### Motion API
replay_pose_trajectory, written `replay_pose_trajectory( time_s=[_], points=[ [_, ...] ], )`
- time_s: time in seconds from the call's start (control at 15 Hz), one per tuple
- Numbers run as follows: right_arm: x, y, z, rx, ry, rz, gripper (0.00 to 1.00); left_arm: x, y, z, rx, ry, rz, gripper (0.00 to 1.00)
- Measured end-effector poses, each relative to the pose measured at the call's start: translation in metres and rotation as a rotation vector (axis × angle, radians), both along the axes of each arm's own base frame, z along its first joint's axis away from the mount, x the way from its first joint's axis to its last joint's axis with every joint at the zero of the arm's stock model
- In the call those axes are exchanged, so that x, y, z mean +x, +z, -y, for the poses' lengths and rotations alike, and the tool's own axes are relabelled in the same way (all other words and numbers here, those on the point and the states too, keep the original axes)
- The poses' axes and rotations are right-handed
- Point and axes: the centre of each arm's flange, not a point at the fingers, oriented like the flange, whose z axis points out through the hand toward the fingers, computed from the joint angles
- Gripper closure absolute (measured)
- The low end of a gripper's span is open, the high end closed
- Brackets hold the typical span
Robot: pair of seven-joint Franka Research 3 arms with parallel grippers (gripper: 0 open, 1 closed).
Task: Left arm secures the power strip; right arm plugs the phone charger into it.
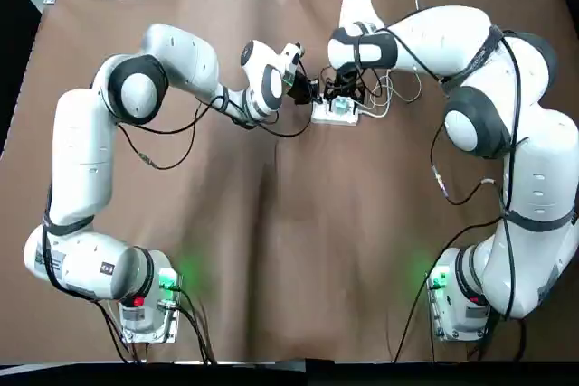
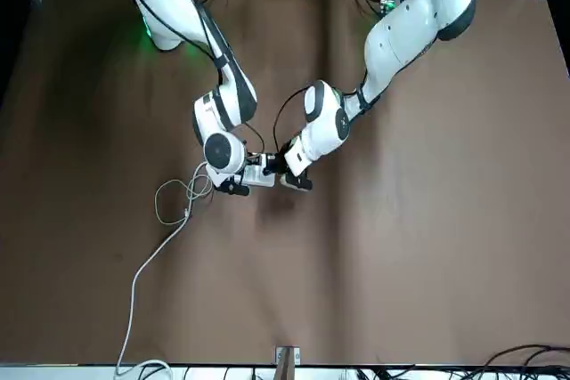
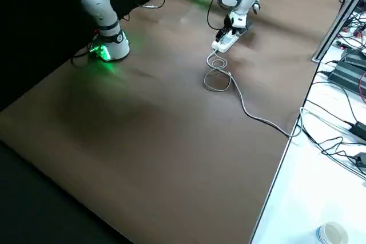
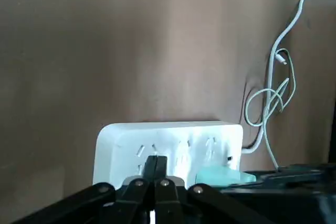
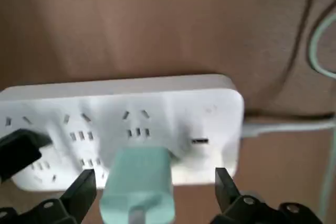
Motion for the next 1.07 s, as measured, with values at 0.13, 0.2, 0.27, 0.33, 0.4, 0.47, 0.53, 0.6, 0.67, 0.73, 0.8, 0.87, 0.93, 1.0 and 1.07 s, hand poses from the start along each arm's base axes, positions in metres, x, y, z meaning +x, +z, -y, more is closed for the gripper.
replay_pose_trajectory(
  time_s=[0.13, 0.2, 0.27, 0.33, 0.4, 0.47, 0.53, 0.6, 0.67, 0.73, 0.8, 0.87, 0.93, 1.0, 1.07],
  points=[
    [0.013, 0.019, 0.008, -0.007, -0.008, -0.046, 0.00, 0.000, 0.000, 0.000, 0.000, 0.000, 0.000, 0.99],
    [0.022, 0.031, 0.014, -0.008, -0.015, -0.065, 0.00, 0.000, 0.000, 0.000, 0.000, 0.000, 0.000, 0.99],
    [0.031, 0.044, 0.021, -0.007, -0.024, -0.083, 0.00, 0.000, 0.000, 0.000, 0.000, 0.000, 0.000, 0.99],
    [0.041, 0.057, 0.031, -0.006, -0.036, -0.099, 0.00, 0.000, 0.000, 0.000, 0.000, 0.000, 0.000, 0.99],
    [0.051, 0.070, 0.041, -0.003, -0.049, -0.110, 0.00, 0.000, 0.000, 0.000, 0.000, 0.000, 0.000, 0.99],
    [0.061, 0.083, 0.053, 0.001, -0.065, -0.115, 0.00, 0.000, 0.000, 0.000, 0.000, 0.000, 0.000, 0.99],
    [0.071, 0.096, 0.065, 0.007, -0.082, -0.116, 0.00, 0.000, 0.000, 0.000, 0.000, 0.000, 0.000, 0.99],
    [0.081, 0.110, 0.079, 0.014, -0.101, -0.112, 0.00, 0.000, 0.000, 0.000, 0.000, 0.000, 0.000, 0.99],
    [0.091, 0.124, 0.095, 0.025, -0.116, -0.105, 0.00, 0.000, 0.000, 0.000, 0.000, 0.000, 0.000, 0.99],
    [0.100, 0.139, 0.114, 0.038, -0.123, -0.103, 0.00, 0.001, 0.000, 0.000, -0.001, 0.002, 0.001, 0.99],
    [0.107, 0.154, 0.135, 0.053, -0.121, -0.108, 0.00, 0.003, 0.001, -0.001, 0.000, 0.005, 0.004, 0.99],
    [0.113, 0.168, 0.158, 0.064, -0.117, -0.114, 0.00, 0.005, 0.001, -0.003, 0.001, 0.011, 0.009, 0.99],
    [0.119, 0.181, 0.181, 0.067, -0.116, -0.105, 0.00, 0.007, 0.001, -0.004, 0.002, 0.014, 0.011, 0.99],
    [0.126, 0.193, 0.205, 0.060, -0.112, -0.084, 0.00, 0.008, 0.001, -0.004, 0.002, 0.016, 0.013, 0.99],
    [0.131, 0.205, 0.228, 0.054, -0.102, -0.064, 0.00, 0.010, 0.001, -0.005, 0.003, 0.018, 0.014, 0.99]
  ],
)
